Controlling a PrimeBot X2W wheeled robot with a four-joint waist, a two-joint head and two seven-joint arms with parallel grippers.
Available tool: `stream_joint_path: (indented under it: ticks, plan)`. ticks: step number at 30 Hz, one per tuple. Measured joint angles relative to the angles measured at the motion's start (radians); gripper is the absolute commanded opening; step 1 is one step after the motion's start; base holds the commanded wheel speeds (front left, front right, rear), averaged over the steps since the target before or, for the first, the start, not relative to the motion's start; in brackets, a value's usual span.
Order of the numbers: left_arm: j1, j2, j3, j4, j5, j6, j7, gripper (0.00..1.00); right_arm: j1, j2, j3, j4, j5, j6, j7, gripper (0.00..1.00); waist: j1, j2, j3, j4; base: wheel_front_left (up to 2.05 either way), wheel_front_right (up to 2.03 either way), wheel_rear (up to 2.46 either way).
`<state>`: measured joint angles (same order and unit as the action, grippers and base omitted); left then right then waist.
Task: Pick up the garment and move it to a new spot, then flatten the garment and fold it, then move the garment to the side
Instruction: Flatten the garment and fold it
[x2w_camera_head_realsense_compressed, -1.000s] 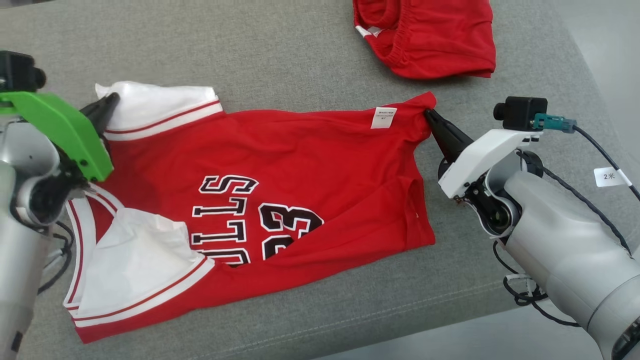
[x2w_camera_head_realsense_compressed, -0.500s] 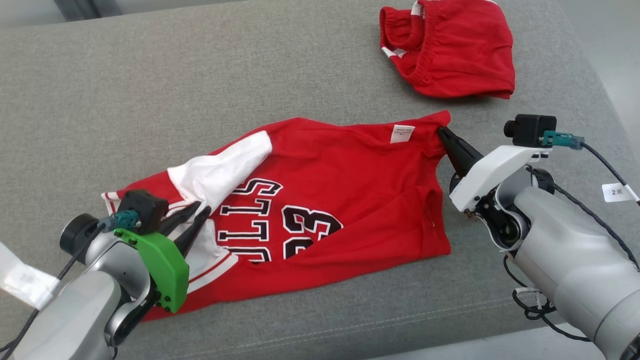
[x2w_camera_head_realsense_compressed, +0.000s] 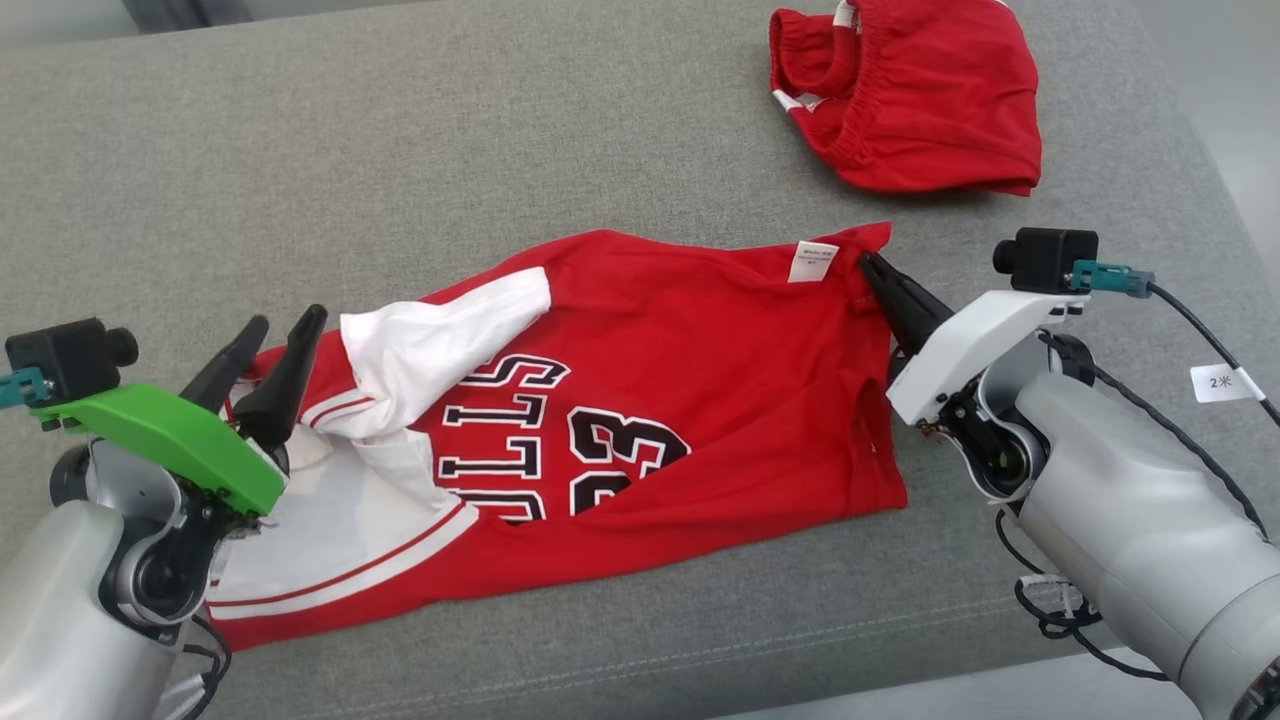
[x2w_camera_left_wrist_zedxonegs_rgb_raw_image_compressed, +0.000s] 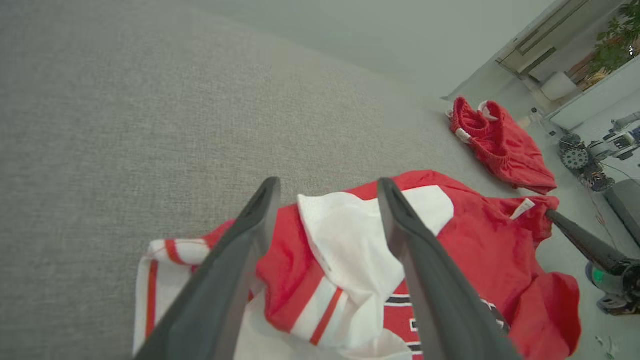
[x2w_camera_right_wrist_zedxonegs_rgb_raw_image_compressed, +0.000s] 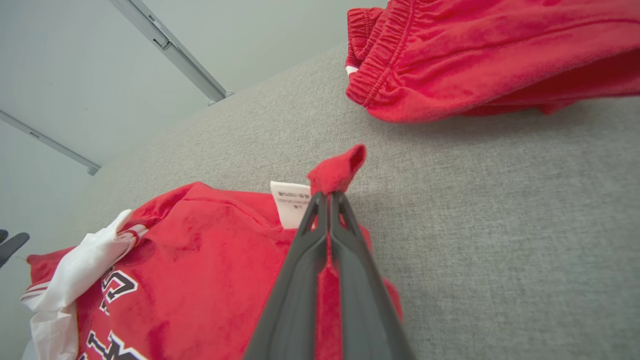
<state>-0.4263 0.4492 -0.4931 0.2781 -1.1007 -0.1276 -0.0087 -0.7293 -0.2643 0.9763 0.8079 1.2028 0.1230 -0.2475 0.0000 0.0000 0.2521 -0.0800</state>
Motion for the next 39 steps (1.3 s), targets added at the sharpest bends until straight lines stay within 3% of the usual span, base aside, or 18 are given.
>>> stream_joint_path:
  ticks: [7,13,21,30,35,36,37,39]
  plan:
    - [-0.052,-0.017,0.051,0.084,-0.242,0.000,0.188,1.00,-0.024,0.024,0.009,-0.008,-0.016,0.000,0.000,0.00,0.0000,0.0000,0.024,-0.023,0.00,0.00,0.00]
    - [-0.113,0.028,0.056,0.189,-0.257,0.015,0.318,1.00,-0.031,0.043,0.012,-0.008,-0.017,0.000,0.000,0.00,0.0000,0.0000,0.033,-0.060,0.00,0.00,0.00]
    - [-0.149,0.001,0.050,0.211,-0.324,0.014,0.423,1.00,-0.032,0.039,0.000,-0.004,-0.017,0.000,0.000,0.00,0.0000,0.0000,0.037,-0.081,0.00,0.00,0.00]
    - [-0.170,0.012,0.039,0.265,-0.330,0.031,0.503,1.00,-0.032,0.043,0.000,-0.003,-0.017,0.000,0.000,0.00,0.0000,0.0000,0.033,-0.083,0.00,0.00,0.00]
    - [-0.179,0.004,0.038,0.265,-0.355,0.030,0.524,0.80,-0.032,0.043,0.002,-0.003,-0.017,0.000,0.000,0.00,0.0000,0.0000,0.029,-0.082,0.00,0.00,0.00]
    - [-0.184,0.004,0.037,0.265,-0.357,0.029,0.529,0.67,-0.032,0.043,0.002,-0.003,-0.017,0.000,0.000,0.00,0.0000,0.0000,0.028,-0.081,0.00,0.00,0.00]
    - [-0.189,0.004,0.036,0.266,-0.357,0.025,0.531,0.66,-0.032,0.044,0.003,-0.003,-0.017,0.000,0.000,0.00,0.0000,0.0000,0.028,-0.081,0.00,0.00,0.00]
    - [-0.196,0.004,0.037,0.267,-0.357,0.023,0.531,0.49,-0.032,0.045,0.005,-0.003,-0.017,0.000,0.000,0.00,0.0000,0.0000,0.026,-0.081,0.00,0.00,0.00]
